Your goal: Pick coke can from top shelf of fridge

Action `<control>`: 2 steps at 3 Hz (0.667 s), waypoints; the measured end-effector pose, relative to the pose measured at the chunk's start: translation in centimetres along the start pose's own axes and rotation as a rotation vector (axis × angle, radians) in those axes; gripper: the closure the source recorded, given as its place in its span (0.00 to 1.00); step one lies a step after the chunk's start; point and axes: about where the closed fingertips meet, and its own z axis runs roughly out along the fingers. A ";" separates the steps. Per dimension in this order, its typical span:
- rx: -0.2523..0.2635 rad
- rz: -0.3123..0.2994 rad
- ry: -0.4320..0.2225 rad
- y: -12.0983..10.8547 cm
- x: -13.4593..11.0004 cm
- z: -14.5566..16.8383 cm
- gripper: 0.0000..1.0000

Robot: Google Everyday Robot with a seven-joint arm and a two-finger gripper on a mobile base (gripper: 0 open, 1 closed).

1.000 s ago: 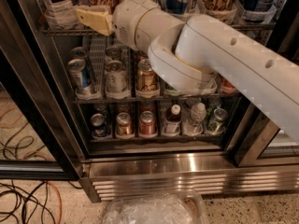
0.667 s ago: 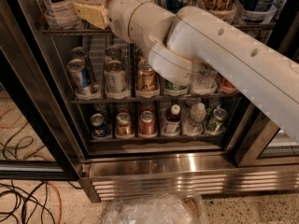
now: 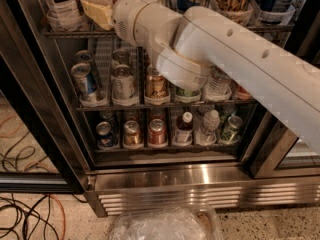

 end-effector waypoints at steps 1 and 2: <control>0.000 0.000 0.000 0.0 0.0 0.0 0.60; 0.000 0.000 0.000 0.0 0.0 0.0 0.83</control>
Offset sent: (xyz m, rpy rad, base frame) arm 0.0000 0.0000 0.0000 0.0000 0.0000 0.0000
